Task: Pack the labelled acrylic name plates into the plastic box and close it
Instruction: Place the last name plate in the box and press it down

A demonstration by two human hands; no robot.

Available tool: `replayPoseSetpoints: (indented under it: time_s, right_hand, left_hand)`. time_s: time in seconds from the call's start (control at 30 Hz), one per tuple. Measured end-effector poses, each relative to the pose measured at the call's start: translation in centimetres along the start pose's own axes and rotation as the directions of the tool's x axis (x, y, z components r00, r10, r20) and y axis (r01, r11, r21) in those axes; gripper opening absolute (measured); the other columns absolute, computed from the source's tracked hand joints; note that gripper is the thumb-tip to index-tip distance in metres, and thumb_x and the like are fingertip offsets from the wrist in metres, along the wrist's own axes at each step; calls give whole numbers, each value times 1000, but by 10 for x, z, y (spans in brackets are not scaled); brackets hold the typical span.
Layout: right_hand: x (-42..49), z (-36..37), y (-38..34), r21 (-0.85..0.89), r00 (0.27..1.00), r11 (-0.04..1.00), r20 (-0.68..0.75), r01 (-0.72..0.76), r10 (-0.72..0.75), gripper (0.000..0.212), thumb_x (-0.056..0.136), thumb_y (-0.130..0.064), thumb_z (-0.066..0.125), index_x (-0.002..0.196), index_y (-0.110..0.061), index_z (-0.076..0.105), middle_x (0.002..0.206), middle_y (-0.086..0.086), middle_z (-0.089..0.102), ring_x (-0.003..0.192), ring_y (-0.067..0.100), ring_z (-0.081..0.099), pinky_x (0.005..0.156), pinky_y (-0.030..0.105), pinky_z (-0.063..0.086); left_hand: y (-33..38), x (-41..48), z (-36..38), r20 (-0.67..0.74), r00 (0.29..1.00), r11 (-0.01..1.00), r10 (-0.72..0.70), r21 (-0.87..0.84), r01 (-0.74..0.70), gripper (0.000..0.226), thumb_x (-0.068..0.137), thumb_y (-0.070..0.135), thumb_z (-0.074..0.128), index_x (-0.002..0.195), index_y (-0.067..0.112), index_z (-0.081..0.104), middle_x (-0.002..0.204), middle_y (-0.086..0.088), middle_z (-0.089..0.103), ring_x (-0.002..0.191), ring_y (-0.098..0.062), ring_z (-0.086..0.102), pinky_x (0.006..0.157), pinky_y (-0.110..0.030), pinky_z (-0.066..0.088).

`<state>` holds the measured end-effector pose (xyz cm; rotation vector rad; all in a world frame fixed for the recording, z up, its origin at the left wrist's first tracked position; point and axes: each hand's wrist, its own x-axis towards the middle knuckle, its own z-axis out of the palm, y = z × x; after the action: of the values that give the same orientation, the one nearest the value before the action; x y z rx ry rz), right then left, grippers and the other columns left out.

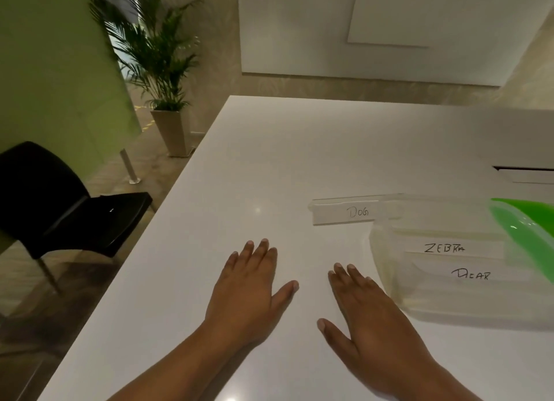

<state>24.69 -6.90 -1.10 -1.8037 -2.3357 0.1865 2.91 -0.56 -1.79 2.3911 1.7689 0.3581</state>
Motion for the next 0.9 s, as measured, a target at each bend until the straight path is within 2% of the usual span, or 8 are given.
replayPoseSetpoints:
  time_s: [0.23,0.33,0.4,0.5,0.6,0.77,0.83,0.9]
  right_hand:
    - [-1,-6,-3,17,1000,1000,2,-19,19,77,92,-70,17,155,-30,-3,159,-18,-14,141,-5,-24,116,21,-11]
    - [0,-8,-3,20,999,999,23,-32,31,78,91,-70,17,155,-32,-5,159,-20,-16,140,-6,-26,116,22,-11]
    - [1,-8,-3,11,999,999,28,-33,33,78,90,-71,17,155,-33,-5,159,-21,-17,140,-7,-26,116,22,-11]
    - [2,-7,-2,25,999,999,15,-34,34,80,89,-71,20,155,-32,-1,160,-21,-12,141,-7,-23,116,22,-9]
    - [3,-7,-2,54,999,998,9,-33,32,81,87,-71,23,155,-31,5,160,-20,-7,143,-6,-19,118,23,-6]
    - [5,-8,0,77,999,996,9,-40,39,82,85,-72,24,155,-34,6,159,-23,-9,142,-7,-20,118,23,-6]
    - [7,-9,1,92,999,995,14,-40,39,83,84,-72,26,155,-34,7,159,-23,-7,143,-7,-18,117,21,-8]
    - [9,-9,1,106,999,994,16,-33,31,84,83,-72,27,155,-33,10,160,-22,-4,144,-5,-15,115,19,-11]
  left_hand:
    - [5,17,1,57,997,999,52,-1,-52,82,87,72,11,154,25,6,164,4,-4,149,-14,-10,120,-40,-3]
    - [15,38,-1,11,997,994,82,-79,-81,75,87,69,31,147,24,31,162,3,19,149,-16,9,120,-41,5]
    - [21,57,0,-17,999,968,41,-246,-44,65,85,60,50,138,22,46,153,3,38,144,-16,27,119,-37,15]
    - [28,83,1,-59,992,819,-112,-571,58,58,80,43,72,130,18,56,133,2,58,123,-14,53,102,-26,40]
    - [38,103,-4,-72,970,709,-230,-696,116,51,79,32,77,124,15,60,114,8,61,98,-4,57,80,-12,42]
    - [48,131,-9,63,926,549,-371,-789,274,44,77,35,78,111,11,65,95,6,68,74,-16,71,83,-34,57]
    - [51,135,-8,155,908,470,-390,-814,341,41,77,34,79,108,11,65,91,1,70,59,-11,70,78,-35,60]
    - [54,139,-6,193,889,411,-414,-833,372,39,76,29,80,107,10,66,86,-3,72,56,-10,69,73,-34,61]
